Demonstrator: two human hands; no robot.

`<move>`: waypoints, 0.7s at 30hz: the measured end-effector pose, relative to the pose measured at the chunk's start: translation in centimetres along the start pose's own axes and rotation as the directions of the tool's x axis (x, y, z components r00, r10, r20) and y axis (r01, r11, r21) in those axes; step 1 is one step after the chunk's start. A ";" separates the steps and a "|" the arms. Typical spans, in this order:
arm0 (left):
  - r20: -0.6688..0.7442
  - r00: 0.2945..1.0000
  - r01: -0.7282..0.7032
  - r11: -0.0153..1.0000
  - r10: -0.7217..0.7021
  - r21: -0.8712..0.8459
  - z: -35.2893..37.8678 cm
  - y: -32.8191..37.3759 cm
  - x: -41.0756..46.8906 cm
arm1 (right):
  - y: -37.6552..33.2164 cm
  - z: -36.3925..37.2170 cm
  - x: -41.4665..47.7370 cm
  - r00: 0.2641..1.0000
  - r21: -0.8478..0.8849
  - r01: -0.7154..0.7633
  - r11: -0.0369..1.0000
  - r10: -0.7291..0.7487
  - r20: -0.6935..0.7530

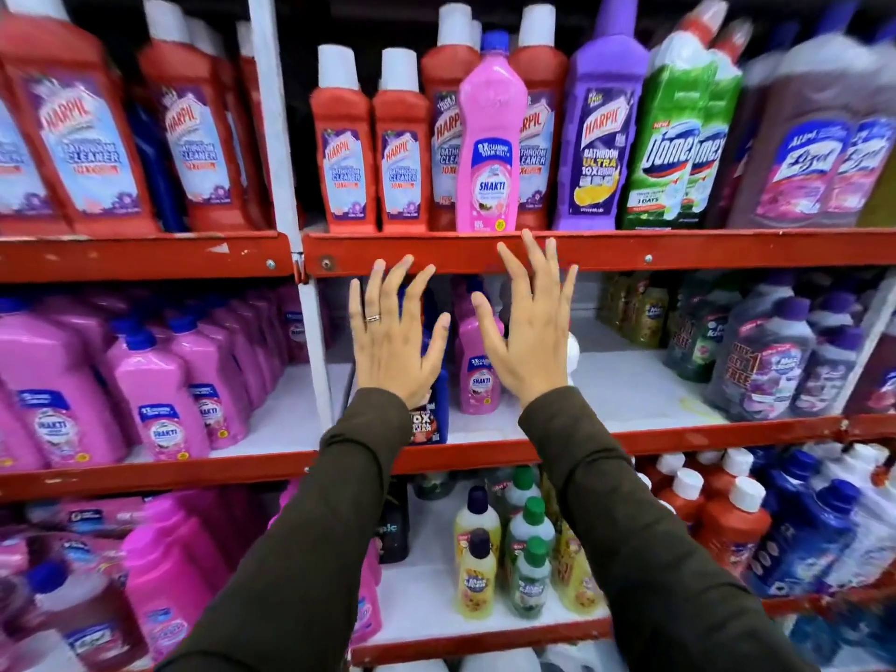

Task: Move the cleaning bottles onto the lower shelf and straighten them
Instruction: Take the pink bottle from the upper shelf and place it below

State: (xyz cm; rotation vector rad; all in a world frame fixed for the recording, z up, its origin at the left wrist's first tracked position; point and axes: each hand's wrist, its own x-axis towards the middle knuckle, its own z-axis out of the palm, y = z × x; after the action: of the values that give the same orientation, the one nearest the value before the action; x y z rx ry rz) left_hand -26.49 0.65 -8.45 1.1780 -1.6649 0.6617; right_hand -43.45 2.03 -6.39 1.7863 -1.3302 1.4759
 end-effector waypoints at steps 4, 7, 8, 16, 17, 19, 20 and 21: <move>-0.049 0.998 -0.035 0.999 0.035 0.003 -0.9 0.3 3.9 | -1.6 -0.8 4.5 0.999 0.050 0.020 0.999 -0.018 -0.047; -0.058 0.998 -0.020 1.000 0.021 0.018 -1.1 -0.1 5.5 | -2.5 -1.3 7.3 0.999 0.059 -0.011 0.998 0.014 -0.047; -0.056 0.998 -0.009 1.000 0.010 0.027 -1.2 -0.4 5.8 | -2.8 -1.4 8.1 0.998 0.050 -0.043 0.998 0.045 -0.044; 0.016 0.997 0.073 0.995 -0.074 0.072 -0.9 -3.1 5.7 | -4.3 0.0 11.4 0.959 0.022 -0.281 0.960 0.280 0.042; 0.029 0.997 0.075 0.995 -0.077 0.066 -0.8 -3.5 5.5 | -4.4 0.2 11.4 0.955 0.023 -0.295 0.955 0.294 0.039; 0.037 0.998 0.052 0.997 -0.054 0.055 -0.7 -4.2 5.1 | -4.5 0.7 11.4 0.954 0.023 -0.300 0.954 0.300 0.015; 0.036 0.999 0.038 0.998 -0.040 0.051 -0.6 -4.4 5.0 | -4.4 0.8 11.4 0.955 0.021 -0.295 0.955 0.295 0.007; 0.036 0.999 0.030 0.998 -0.032 0.049 -0.5 -4.5 5.0 | -4.4 0.9 11.4 0.957 0.021 -0.291 0.956 0.291 0.005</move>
State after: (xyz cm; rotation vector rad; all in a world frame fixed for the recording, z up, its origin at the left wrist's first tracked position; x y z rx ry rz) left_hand -22.53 -2.62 -4.11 1.2543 -1.6661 0.6677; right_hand -39.67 -1.19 4.84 1.6579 -1.6408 1.6443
